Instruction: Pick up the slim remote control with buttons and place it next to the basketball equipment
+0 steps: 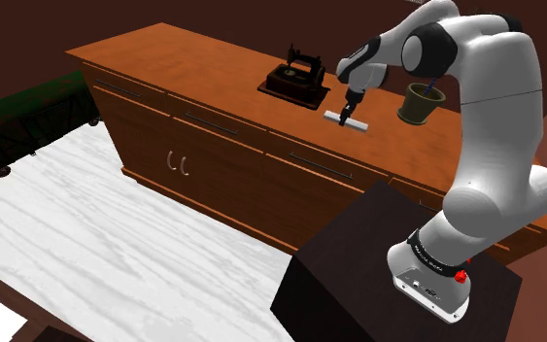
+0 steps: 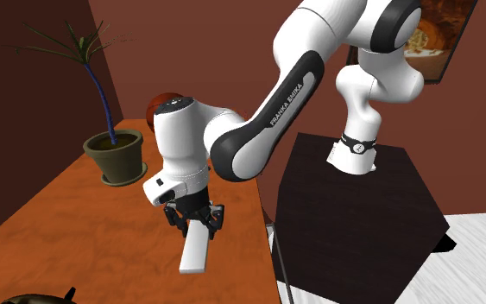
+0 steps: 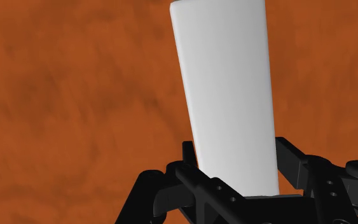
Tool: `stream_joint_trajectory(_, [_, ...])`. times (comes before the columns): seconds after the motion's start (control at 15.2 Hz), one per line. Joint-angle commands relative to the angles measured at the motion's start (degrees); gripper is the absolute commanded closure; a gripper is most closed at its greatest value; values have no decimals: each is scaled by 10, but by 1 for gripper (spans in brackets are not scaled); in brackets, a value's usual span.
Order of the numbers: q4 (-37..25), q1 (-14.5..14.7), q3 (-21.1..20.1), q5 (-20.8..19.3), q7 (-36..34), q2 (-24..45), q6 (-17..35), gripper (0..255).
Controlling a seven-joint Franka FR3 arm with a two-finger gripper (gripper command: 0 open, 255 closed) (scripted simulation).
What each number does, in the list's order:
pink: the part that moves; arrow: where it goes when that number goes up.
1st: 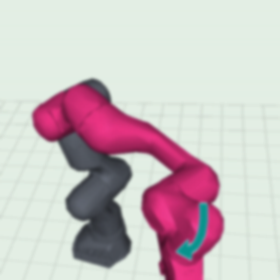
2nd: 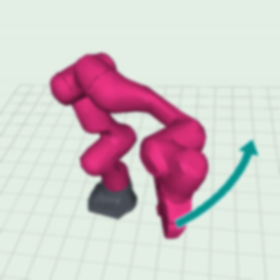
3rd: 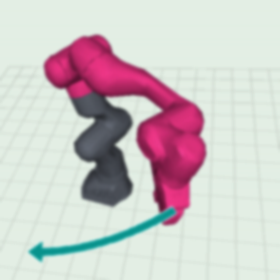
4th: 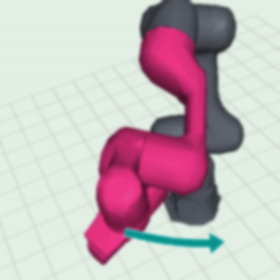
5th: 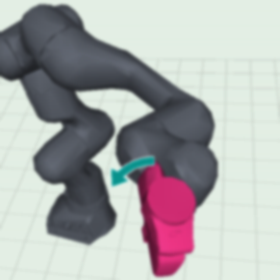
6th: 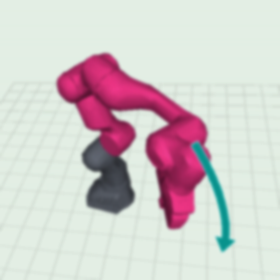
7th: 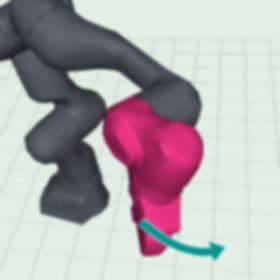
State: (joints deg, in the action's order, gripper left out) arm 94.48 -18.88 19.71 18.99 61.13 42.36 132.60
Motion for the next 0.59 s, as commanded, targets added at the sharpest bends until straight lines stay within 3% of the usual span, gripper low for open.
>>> stream_joint_trajectory(0.0, [1,2,4,-4,-2,-11,-10,255])
stream_joint_trajectory(0.53, [1,10,16,-19,-11,-51,-49,255])
